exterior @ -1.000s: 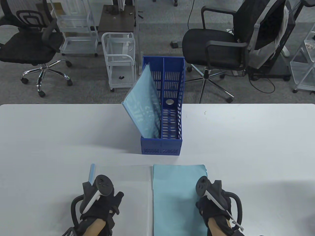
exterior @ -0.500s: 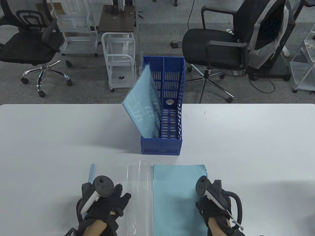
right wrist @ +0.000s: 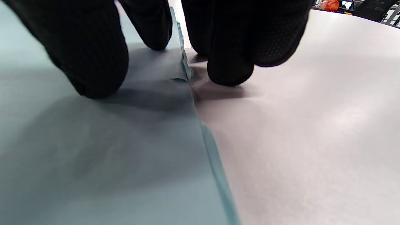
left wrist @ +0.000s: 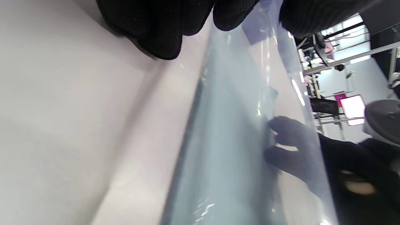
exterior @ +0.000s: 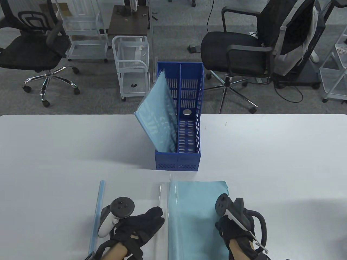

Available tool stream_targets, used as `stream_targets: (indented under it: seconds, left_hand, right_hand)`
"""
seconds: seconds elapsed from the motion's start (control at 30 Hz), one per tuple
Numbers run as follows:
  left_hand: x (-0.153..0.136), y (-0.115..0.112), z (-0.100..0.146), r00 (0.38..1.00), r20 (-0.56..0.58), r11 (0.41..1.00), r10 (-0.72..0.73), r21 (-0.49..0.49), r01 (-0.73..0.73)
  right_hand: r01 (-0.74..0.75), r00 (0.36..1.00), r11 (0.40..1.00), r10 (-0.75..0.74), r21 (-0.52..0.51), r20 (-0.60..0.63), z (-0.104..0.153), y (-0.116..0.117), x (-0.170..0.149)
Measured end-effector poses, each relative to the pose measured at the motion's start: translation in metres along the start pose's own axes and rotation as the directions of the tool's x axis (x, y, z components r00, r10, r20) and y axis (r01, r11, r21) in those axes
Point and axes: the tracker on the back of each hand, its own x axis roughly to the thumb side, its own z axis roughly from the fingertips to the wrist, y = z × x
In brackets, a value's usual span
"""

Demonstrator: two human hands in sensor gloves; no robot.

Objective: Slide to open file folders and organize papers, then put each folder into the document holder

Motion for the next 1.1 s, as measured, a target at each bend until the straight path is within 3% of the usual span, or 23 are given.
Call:
stream_targets:
  seconds: [0.13, 0.3, 0.4, 0.47, 0.53, 0.57, 0.6, 0.67, 0.73, 0.77, 0.8, 0.87, 1.1]
  left_hand:
    - [0.003, -0.015, -0.014, 0.977, 0.109, 0.978, 0.185, -0.122, -0.171]
    - [0.013, -0.025, -0.025, 0.917, 0.242, 0.933, 0.319, -0.253, -0.257]
    - [0.019, -0.022, -0.022, 0.854, 0.345, 0.916, 0.389, -0.242, -0.320]
    - [0.021, -0.012, -0.015, 0.845, 0.371, 0.922, 0.385, -0.119, -0.368]
    - [0.022, -0.005, -0.006, 0.908, 0.292, 0.932, 0.302, 0.111, -0.345]
    - [0.024, -0.004, -0.002, 0.968, 0.154, 0.944, 0.199, 0.236, -0.231]
    - [0.027, -0.006, -0.002, 0.997, -0.014, 0.958, 0.071, 0.281, -0.064]
    - [0.035, -0.017, -0.012, 0.952, -0.218, 0.947, -0.217, 0.189, 0.259]
    - [0.046, -0.034, -0.023, 0.827, -0.334, 0.856, -0.452, 0.100, 0.508]
    - [0.052, -0.039, -0.026, 0.782, -0.366, 0.808, -0.505, 0.118, 0.577]
    - [0.059, -0.046, -0.030, 0.753, -0.396, 0.765, -0.526, 0.167, 0.622]
    - [0.068, -0.056, -0.037, 0.719, -0.438, 0.734, -0.540, 0.173, 0.656]
    - [0.086, -0.073, -0.059, 0.582, -0.557, 0.634, -0.593, 0.122, 0.764]
  right_hand:
    - [-0.003, 1.000, 1.000, 0.003, -0.005, 0.006, -0.001, 0.000, 0.000]
    - [0.008, 1.000, 1.000, -0.008, -0.006, 0.028, -0.002, -0.002, -0.003]
    - [0.078, 0.996, 0.997, -0.078, 0.015, 0.049, -0.004, -0.005, -0.010]
    - [0.163, 0.985, 0.986, -0.164, 0.030, 0.061, -0.007, -0.008, -0.022]
    - [0.236, 0.969, 0.971, -0.239, 0.044, 0.065, -0.009, -0.010, -0.031]
    - [0.292, 0.952, 0.955, -0.296, 0.054, 0.074, -0.011, -0.010, -0.037]
    - [0.342, 0.935, 0.937, -0.347, 0.065, 0.080, -0.013, -0.011, -0.044]
    - [0.427, 0.898, 0.900, -0.433, 0.083, 0.076, -0.017, -0.010, -0.055]
    - [0.500, 0.857, 0.858, -0.510, 0.120, 0.077, -0.020, -0.009, -0.063]
    - [0.521, 0.842, 0.843, -0.534, 0.137, 0.080, -0.020, -0.008, -0.066]
    - [0.545, 0.823, 0.823, -0.561, 0.160, 0.087, -0.021, -0.008, -0.068]
    - [0.568, 0.803, 0.803, -0.589, 0.180, 0.093, -0.021, -0.008, -0.069]
    - [0.549, 0.817, 0.820, -0.567, 0.159, 0.101, -0.020, -0.008, -0.066]
